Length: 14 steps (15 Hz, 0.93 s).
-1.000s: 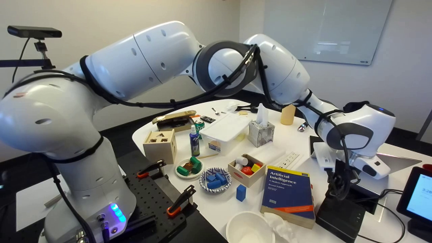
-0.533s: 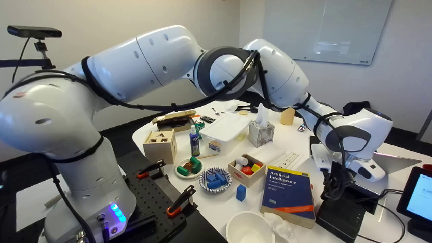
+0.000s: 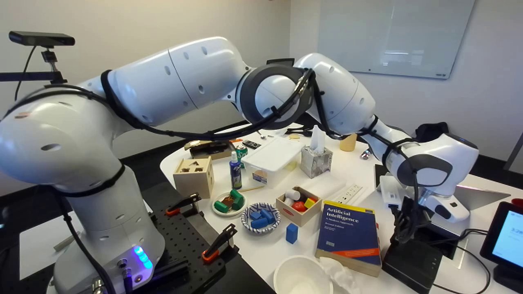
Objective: Press the bottom button of the black object on the right
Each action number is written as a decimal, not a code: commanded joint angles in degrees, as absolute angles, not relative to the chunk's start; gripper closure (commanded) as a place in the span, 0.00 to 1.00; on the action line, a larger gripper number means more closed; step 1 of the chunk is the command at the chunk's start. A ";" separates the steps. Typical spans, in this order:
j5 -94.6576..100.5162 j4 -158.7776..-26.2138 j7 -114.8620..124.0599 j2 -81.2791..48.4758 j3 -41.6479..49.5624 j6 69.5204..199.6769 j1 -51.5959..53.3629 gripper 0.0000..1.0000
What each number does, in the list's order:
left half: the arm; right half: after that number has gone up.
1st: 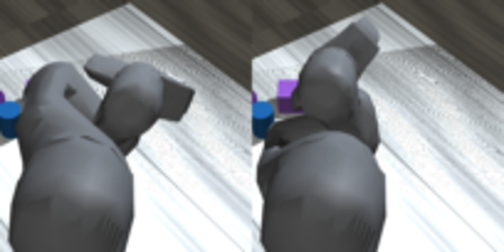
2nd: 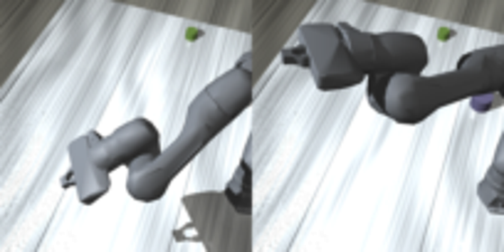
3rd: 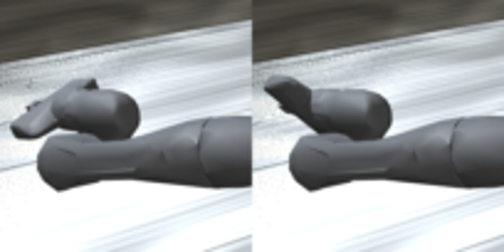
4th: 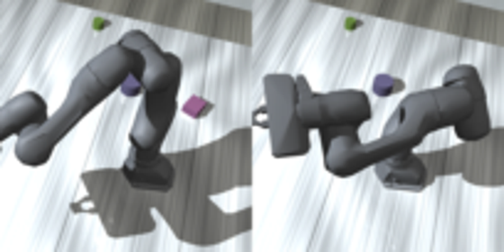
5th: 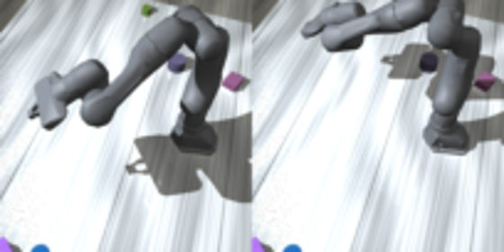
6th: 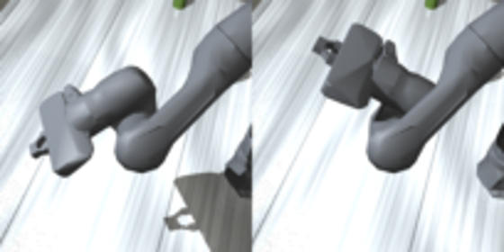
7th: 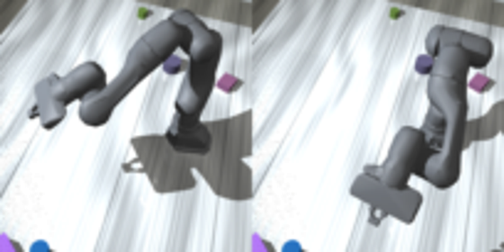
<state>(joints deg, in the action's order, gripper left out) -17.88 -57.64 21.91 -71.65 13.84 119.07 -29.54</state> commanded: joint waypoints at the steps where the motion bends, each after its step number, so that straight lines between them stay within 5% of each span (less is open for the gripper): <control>1: -16.58 -53.03 24.59 -73.88 13.46 115.07 -30.51 1.00; 14: -18.18 -49.42 26.49 -75.01 13.84 111.65 -31.30 1.00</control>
<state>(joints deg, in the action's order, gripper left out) -17.94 -50.93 25.28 -75.07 13.81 113.36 -30.95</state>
